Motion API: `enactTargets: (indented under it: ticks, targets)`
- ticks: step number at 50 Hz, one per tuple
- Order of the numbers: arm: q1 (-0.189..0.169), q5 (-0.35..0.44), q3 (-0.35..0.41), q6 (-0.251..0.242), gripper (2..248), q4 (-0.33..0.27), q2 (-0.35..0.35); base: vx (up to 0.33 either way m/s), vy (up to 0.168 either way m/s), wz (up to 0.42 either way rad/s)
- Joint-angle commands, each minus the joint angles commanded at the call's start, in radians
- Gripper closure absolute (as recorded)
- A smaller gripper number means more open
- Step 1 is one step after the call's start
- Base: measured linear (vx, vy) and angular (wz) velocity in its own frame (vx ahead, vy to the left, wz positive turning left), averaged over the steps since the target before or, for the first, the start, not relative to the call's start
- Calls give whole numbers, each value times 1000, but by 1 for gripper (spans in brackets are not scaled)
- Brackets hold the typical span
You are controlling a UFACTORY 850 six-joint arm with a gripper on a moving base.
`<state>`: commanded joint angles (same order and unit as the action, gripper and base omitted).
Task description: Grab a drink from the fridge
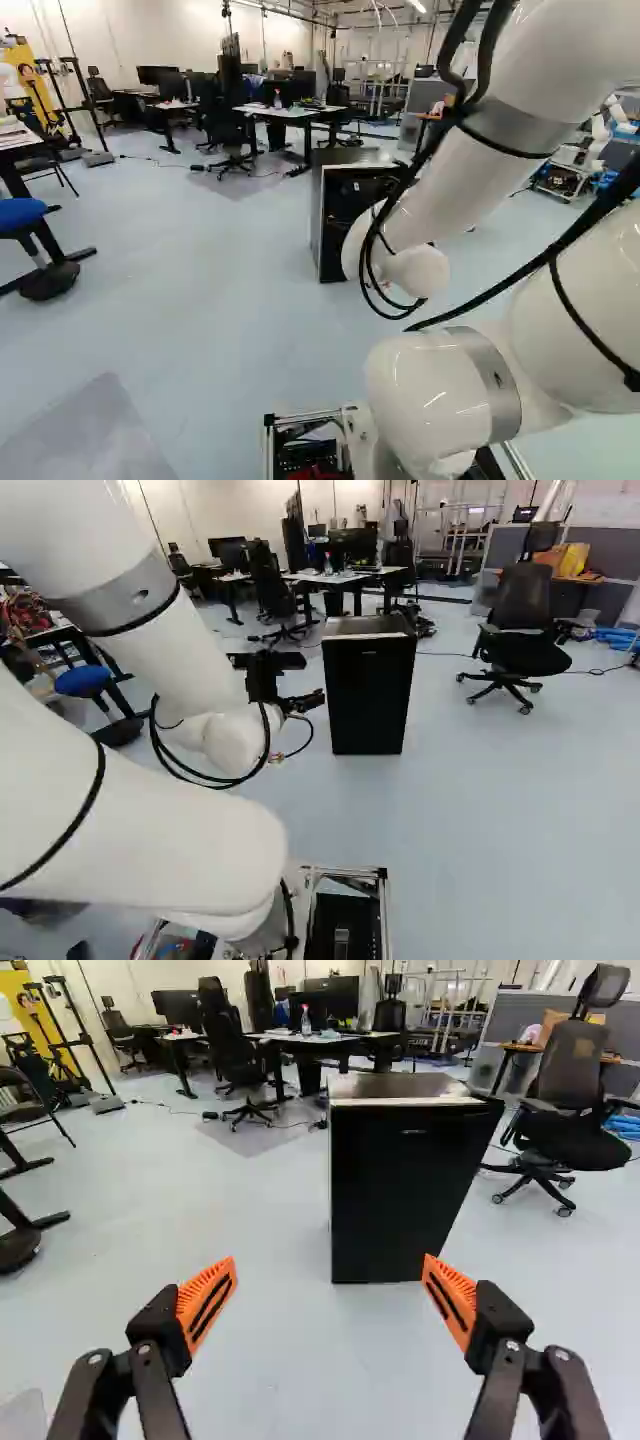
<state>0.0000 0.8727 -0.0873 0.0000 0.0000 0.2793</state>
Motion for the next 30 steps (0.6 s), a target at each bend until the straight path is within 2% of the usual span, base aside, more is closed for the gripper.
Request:
enactTargets:
  ticks: [30]
  targets:
    - [0, 0, 0, 0, 3, 0, 0, 0, 0, 2]
